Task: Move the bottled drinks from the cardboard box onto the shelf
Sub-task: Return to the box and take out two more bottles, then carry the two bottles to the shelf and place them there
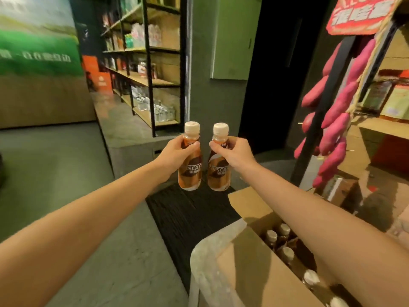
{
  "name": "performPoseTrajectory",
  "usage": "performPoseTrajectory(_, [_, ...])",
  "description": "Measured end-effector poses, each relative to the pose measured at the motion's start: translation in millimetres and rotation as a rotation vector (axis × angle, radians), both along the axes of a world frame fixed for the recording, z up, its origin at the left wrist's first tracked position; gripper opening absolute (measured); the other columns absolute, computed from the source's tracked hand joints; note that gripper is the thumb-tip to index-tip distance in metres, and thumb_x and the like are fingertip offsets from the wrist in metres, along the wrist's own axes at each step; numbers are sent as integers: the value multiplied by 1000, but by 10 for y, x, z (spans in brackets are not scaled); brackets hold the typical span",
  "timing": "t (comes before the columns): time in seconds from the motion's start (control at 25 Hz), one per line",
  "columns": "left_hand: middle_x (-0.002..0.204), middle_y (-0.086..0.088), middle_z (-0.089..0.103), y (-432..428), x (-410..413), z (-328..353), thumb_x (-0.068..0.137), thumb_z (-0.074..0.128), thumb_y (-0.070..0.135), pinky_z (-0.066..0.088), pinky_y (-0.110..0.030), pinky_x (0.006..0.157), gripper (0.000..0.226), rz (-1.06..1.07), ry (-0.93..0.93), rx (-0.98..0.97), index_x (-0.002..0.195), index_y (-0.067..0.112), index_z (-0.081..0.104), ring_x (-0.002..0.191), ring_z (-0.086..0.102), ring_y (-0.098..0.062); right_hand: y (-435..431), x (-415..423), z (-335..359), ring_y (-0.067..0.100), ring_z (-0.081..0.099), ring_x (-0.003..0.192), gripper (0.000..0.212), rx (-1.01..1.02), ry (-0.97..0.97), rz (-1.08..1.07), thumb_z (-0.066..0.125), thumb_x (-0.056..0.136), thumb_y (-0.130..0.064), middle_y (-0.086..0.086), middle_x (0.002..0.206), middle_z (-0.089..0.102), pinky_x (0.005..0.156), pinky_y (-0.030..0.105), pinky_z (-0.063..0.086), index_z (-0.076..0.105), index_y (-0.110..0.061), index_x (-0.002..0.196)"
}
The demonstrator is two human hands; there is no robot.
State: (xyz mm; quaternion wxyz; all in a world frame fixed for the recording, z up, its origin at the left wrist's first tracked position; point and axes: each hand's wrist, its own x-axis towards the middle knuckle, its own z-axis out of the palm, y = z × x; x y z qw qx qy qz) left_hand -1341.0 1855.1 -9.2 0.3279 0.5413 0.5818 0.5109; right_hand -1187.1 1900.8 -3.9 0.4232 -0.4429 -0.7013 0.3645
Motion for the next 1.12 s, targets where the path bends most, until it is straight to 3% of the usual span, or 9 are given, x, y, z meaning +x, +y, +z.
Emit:
performPoseTrajectory(0.12, [112, -3, 60, -189, -672, 31, 94, 53, 23, 44, -29, 86, 34, 127, -11, 11, 126, 13, 49, 102, 57, -15, 54, -780, 51, 15, 62, 94, 15, 29, -17, 148, 70, 82, -33, -2, 91, 67, 84, 32, 48, 64, -21, 88])
performPoseTrajectory(0.2, [110, -1, 62, -286, -1145, 33, 94, 53, 24, 45, -24, 79, 32, 188, -18, 13, 125, 14, 51, 95, 58, -10, 105, -1321, 47, 17, 64, 98, 19, 32, -3, 227, 70, 82, -33, 2, 96, 70, 89, 36, 50, 67, -17, 92])
performPoseTrajectory(0.36, [114, -3, 63, -325, -2220, 8, 94, 53, 27, 43, -36, 95, 30, 319, -6, 21, 123, 18, 52, 107, 58, -18, 240, -2481, -17, 20, 62, 105, 32, 6, 17, 377, 68, 83, -33, 5, 105, 70, 94, 38, 48, 67, -11, 105])
performPoseTrajectory(0.64, [114, -3, 62, -40, -4091, 141, 95, 50, 24, 40, -22, 73, 20, 392, 4, 25, 116, 22, 51, 100, 58, -14, 717, -4446, 84, 19, 63, 95, 19, 6, 24, 462, 69, 82, -35, 0, 90, 67, 81, 30, 45, 65, -17, 86])
performPoseTrajectory(0.92, [119, -5, 61, 675, -5601, 174, 95, 50, 24, 39, -28, 79, 22, 463, -20, 8, 117, 22, 48, 101, 56, -16, 1517, -5975, 180, 16, 60, 92, 20, -1, 21, 466, 67, 83, -37, 0, 91, 65, 78, 28, 42, 63, -17, 86])
performPoseTrajectory(1.12, [123, -6, 59, 1567, -6591, 112, 95, 50, 26, 38, -34, 87, 37, 499, -11, -5, 131, 17, 44, 105, 54, -18, 2413, -7025, 112, 20, 60, 106, 36, -26, 43, 462, 68, 82, -38, 5, 112, 67, 90, 33, 46, 64, -13, 108])
